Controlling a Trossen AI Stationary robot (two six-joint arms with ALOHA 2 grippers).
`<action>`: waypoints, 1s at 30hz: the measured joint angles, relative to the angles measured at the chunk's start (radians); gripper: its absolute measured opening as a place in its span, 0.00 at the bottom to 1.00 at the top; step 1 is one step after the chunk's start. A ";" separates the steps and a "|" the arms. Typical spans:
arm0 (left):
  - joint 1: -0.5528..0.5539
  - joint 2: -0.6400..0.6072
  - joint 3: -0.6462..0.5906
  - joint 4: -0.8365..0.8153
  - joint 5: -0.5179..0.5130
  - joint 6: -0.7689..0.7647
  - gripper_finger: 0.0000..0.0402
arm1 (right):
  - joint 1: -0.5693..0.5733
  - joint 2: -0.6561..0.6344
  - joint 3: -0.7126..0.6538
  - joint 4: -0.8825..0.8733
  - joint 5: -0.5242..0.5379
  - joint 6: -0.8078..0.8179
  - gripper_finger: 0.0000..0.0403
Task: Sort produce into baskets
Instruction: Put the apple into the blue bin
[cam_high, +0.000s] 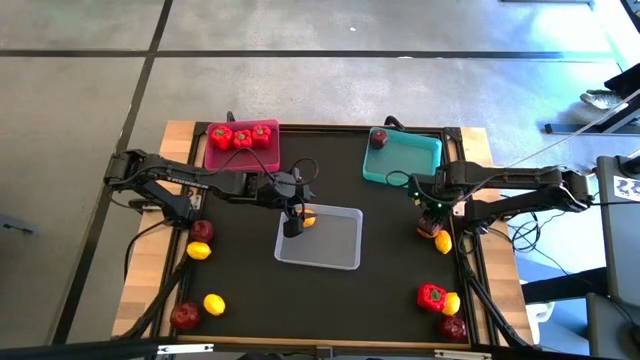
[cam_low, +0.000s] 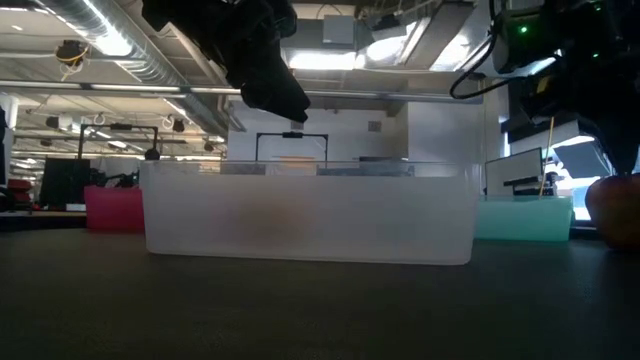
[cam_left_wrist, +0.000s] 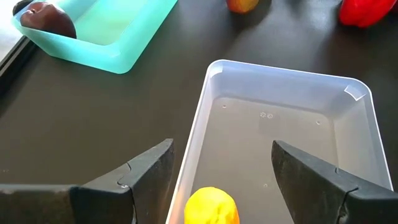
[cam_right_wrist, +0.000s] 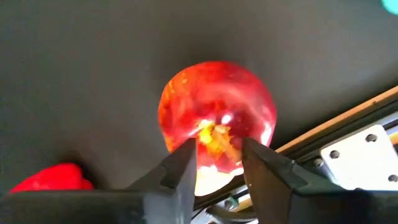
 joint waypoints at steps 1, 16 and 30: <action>0.000 0.000 0.000 0.000 0.000 0.000 0.65 | 0.000 0.000 0.000 0.001 0.007 -0.001 0.29; 0.000 0.000 0.000 0.000 0.000 0.000 0.65 | 0.000 -0.001 0.001 -0.013 0.022 -0.024 0.04; 0.000 0.000 0.000 0.000 0.000 0.001 0.65 | 0.000 -0.001 0.010 -0.009 0.044 -0.054 0.01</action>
